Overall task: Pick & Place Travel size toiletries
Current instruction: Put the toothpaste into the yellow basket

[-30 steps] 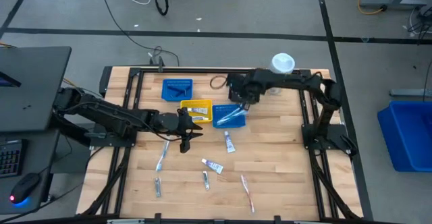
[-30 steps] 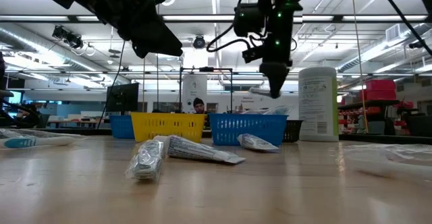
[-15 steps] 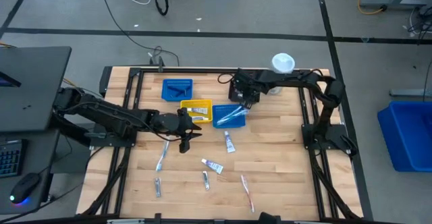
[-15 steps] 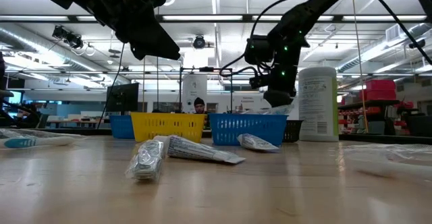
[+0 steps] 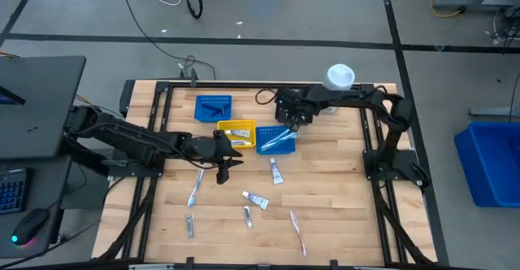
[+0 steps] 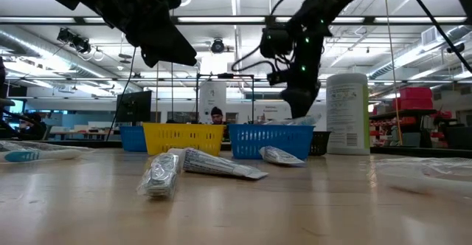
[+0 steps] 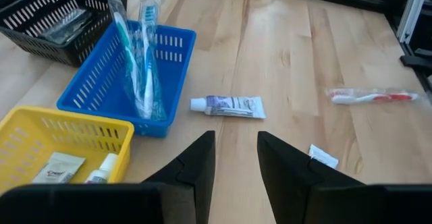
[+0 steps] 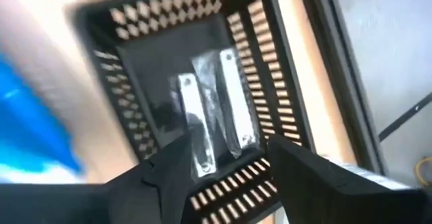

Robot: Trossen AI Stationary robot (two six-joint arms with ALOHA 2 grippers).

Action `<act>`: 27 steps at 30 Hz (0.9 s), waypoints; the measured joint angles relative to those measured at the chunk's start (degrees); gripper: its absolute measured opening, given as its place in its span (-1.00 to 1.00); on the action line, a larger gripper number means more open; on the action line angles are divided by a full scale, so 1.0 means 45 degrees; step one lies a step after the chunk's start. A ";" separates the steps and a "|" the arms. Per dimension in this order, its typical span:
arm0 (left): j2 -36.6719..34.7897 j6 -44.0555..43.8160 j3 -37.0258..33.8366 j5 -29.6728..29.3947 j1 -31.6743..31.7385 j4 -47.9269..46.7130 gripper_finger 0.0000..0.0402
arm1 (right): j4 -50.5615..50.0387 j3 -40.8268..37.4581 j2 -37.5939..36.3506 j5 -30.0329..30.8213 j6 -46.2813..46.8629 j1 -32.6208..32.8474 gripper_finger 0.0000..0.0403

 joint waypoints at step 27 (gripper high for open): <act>0.0000 -0.1086 0.0000 -0.0381 -0.2031 0.0010 -0.41 | -0.7818 0.3028 -0.0010 -0.2408 0.5901 0.6504 -0.25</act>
